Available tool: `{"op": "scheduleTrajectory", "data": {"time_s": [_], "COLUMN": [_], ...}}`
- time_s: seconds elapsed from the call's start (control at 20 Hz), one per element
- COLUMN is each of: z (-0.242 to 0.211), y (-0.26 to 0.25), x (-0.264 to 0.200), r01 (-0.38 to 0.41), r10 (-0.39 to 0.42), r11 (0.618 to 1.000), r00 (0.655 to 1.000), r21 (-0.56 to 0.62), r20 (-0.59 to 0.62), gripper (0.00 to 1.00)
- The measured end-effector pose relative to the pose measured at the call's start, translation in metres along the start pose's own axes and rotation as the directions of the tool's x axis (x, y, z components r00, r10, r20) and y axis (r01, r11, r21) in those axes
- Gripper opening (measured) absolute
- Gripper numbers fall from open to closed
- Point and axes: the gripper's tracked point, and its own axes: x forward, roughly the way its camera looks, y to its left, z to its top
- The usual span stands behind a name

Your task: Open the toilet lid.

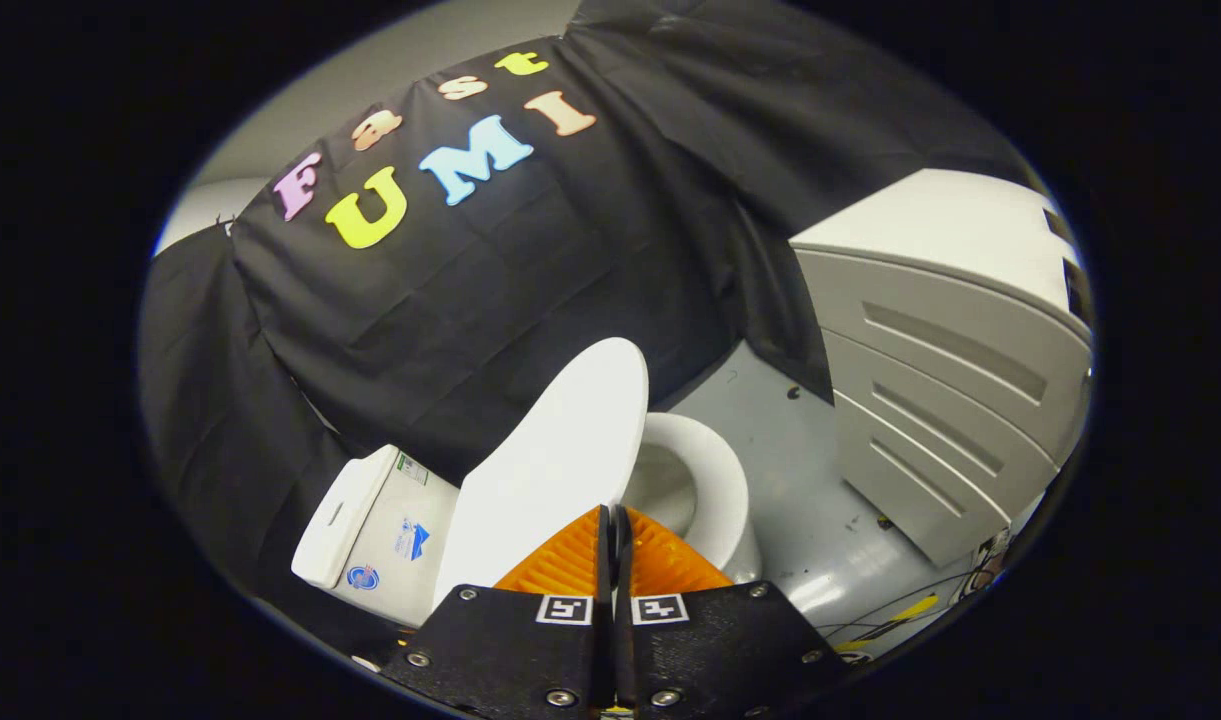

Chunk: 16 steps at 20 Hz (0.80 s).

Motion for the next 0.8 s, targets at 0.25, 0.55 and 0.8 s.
{"op": "scheduleTrajectory", "data": {"time_s": [0.25,0.55,0.8], "z": [0.021,0.038,0.050], "y": [0.034,0.073,0.109], "x": [-0.012,-0.025,-0.033], "r01": [0.038,0.058,0.074], "r10": [-0.034,-0.039,-0.041], "r11": [0.991,0.966,0.941], "r00": [0.999,0.996,0.993], "r21": [-0.125,-0.251,-0.329], "r20": [0.034,0.078,0.107], "gripper": [0.00,0.00,0.00]}}
